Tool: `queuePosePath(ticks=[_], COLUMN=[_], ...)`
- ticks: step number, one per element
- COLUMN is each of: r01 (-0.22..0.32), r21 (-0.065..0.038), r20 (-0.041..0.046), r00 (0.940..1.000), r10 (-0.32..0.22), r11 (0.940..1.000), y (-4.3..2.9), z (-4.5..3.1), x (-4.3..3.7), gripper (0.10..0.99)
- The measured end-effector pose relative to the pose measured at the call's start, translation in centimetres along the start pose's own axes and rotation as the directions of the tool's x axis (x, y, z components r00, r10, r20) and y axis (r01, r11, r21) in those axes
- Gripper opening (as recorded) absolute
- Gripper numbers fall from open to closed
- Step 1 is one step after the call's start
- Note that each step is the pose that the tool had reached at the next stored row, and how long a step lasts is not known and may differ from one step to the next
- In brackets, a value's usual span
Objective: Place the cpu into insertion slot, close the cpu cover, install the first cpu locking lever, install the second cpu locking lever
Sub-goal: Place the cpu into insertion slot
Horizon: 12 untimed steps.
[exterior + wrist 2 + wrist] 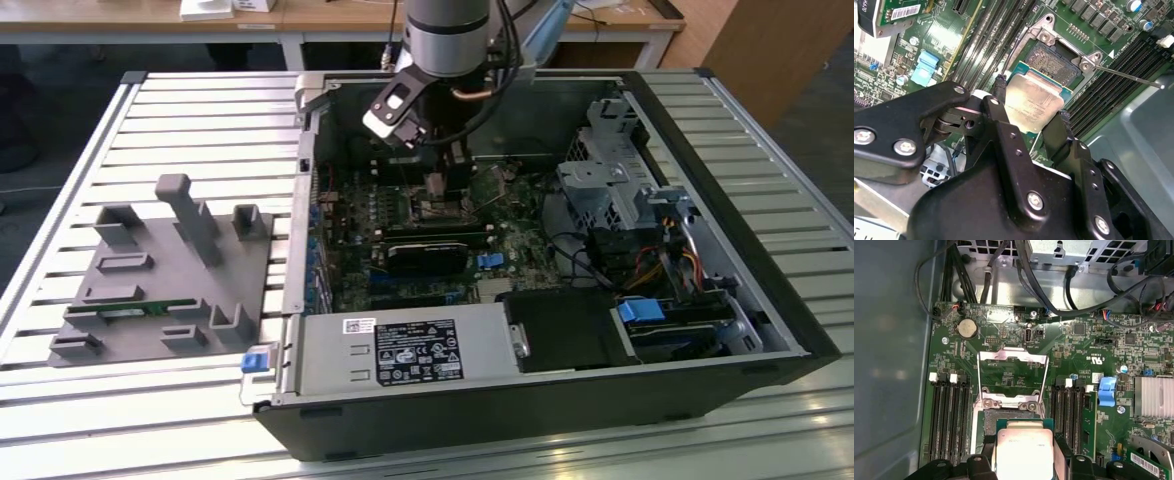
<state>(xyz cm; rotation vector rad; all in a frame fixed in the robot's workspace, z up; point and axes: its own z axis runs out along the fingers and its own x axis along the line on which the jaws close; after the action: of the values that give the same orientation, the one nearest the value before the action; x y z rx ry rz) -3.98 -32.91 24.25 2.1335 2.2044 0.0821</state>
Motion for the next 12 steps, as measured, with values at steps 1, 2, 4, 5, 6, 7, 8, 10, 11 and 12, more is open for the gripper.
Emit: queuePosePath(ticks=[1, 2, 4, 5, 6, 7, 8, 10, 11, 12], r01=[0.000, 0.000, 0.000, 0.000, 0.000, 0.000, 0.000, 0.000, 0.000, 0.000], r21=[0.000, 0.000, 0.000, 0.000, 0.000, 0.000, 0.000, 0.000, 0.000, 0.000], r20=[0.0000, 0.0000, -0.0001, -0.0001, 0.0000, 0.0000, 0.0000, -0.0001, 0.0000, 0.0000], r00=[1.0000, 1.0000, 1.0000, 1.0000, 1.0000, 1.0000, 1.0000, 1.0000, 1.0000, 1.0000], r10=[0.000, 0.000, 0.000, 0.000, 0.000, 0.000, 0.000, 0.000, 0.000, 0.000], r11=[1.0000, 1.0000, 1.0000, 1.0000, 1.0000, 1.0000, 1.0000, 1.0000, 1.0000, 1.0000], y=[-0.01, -0.02, -0.06, -0.09, -0.13, -0.16, -0.19, -0.27, -0.28, -0.30], z=[0.02, 0.04, 0.10, 0.13, 0.15, 0.18, 0.21, 0.31, 0.37, 0.47], x=[0.00, 0.00, 0.00, 0.01, 0.01, 0.01, 0.01, 0.02, 0.03, 0.06], gripper=[0.541, 0.541, 0.541, 0.541, 0.541, 0.541, 0.541, 0.541, 0.541, 0.541])
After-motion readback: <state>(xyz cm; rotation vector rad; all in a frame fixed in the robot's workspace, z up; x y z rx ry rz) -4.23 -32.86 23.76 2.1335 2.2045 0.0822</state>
